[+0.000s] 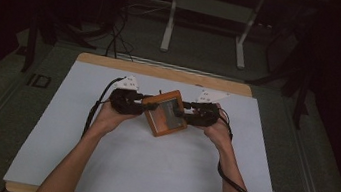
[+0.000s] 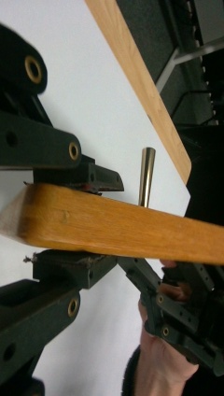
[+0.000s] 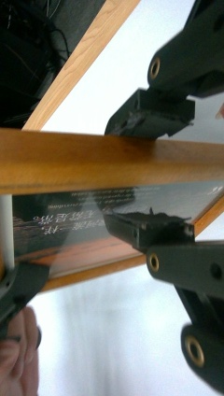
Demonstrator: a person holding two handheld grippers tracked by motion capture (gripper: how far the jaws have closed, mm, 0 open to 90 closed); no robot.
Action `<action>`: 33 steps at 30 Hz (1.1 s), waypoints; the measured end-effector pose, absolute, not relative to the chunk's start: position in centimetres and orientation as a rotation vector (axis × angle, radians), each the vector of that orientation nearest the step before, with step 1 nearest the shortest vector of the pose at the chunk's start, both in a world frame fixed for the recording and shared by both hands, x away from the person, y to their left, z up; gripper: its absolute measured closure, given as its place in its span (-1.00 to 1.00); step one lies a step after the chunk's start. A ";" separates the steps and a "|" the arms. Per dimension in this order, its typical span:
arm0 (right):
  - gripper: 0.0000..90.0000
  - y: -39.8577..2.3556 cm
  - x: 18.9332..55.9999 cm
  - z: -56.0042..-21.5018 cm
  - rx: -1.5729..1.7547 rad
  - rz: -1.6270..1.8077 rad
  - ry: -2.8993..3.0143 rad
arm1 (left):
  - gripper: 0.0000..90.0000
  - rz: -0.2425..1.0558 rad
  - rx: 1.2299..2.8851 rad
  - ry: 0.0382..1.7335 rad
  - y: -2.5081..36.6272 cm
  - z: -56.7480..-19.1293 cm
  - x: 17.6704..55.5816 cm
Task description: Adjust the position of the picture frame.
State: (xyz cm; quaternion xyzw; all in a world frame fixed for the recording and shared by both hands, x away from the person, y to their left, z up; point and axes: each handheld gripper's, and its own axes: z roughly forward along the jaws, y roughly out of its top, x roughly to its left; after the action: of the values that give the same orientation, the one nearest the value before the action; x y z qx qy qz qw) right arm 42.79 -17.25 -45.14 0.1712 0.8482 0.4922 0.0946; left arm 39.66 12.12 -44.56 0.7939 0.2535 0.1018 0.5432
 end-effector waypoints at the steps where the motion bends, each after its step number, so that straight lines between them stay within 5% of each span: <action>1: 0.26 -17.3 42.8 -45.1 0.508 1.460 2.515 | 0.40 0.242 1.885 0.602 12.1 -44.6 39.7; 18: 0.49 -18.8 41.3 -45.6 0.499 1.498 2.488 | 0.25 0.187 1.764 0.703 11.8 -49.6 39.0; 33: 0.46 -20.2 40.9 -47.0 0.590 1.554 2.476 | 0.42 0.144 1.823 0.674 11.3 -50.2 38.8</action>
State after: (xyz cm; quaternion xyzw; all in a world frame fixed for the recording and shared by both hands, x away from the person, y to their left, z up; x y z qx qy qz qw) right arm 40.91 -20.17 -46.99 0.1973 0.8277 0.5193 0.0796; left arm 38.76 11.25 -50.23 0.7740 0.2861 0.0611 0.5615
